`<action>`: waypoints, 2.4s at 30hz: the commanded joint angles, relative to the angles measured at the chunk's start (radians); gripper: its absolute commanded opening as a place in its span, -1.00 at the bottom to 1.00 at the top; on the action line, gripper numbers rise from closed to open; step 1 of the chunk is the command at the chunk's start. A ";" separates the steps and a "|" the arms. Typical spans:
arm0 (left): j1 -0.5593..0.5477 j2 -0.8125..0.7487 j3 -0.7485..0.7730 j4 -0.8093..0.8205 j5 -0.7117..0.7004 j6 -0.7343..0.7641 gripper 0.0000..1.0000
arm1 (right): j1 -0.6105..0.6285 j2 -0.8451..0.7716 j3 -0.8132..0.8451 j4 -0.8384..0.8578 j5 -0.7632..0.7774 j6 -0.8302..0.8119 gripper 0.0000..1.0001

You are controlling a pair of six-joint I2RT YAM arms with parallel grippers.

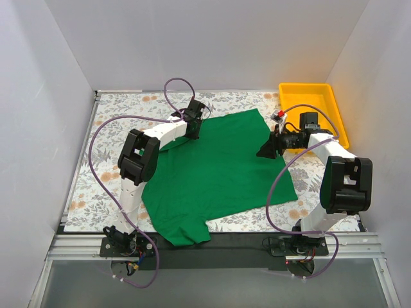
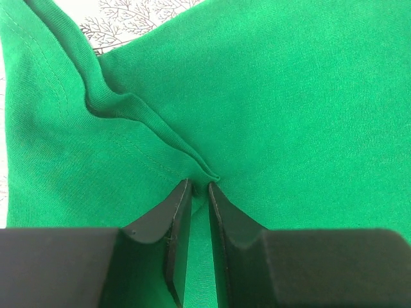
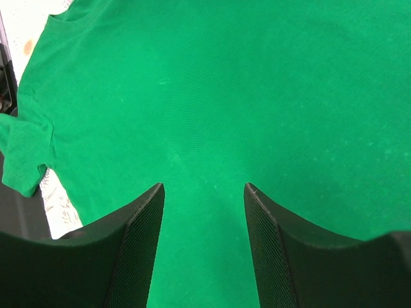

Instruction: Fold and stack the t-shirts

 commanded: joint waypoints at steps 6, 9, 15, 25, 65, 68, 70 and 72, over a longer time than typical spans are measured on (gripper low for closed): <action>0.004 -0.023 0.017 -0.001 -0.026 0.019 -0.70 | -0.006 0.016 0.046 -0.035 -0.036 -0.031 0.18; 0.003 -0.011 0.017 -0.001 -0.023 0.021 -0.76 | -0.008 0.016 0.048 -0.044 -0.038 -0.032 0.18; 0.003 -0.009 0.019 -0.002 -0.022 0.025 -1.00 | -0.011 0.023 0.054 -0.056 -0.042 -0.041 0.18; 0.009 -0.208 -0.091 0.091 0.006 0.045 -1.00 | -0.009 0.027 0.083 -0.086 0.034 -0.051 0.14; 0.135 -0.299 -0.158 0.142 0.227 -0.065 -1.00 | 0.140 0.934 1.251 -0.014 0.726 0.330 -0.01; 0.136 -0.296 -0.156 0.141 0.224 -0.064 -1.00 | 0.137 0.945 1.254 -0.012 0.700 0.331 -0.04; 0.135 -0.291 -0.150 0.139 0.224 -0.065 -1.00 | 0.137 0.952 1.263 -0.014 0.677 0.328 -0.07; 0.136 -0.285 -0.144 0.137 0.227 -0.067 -1.00 | 0.133 0.951 1.261 -0.012 0.671 0.327 -0.15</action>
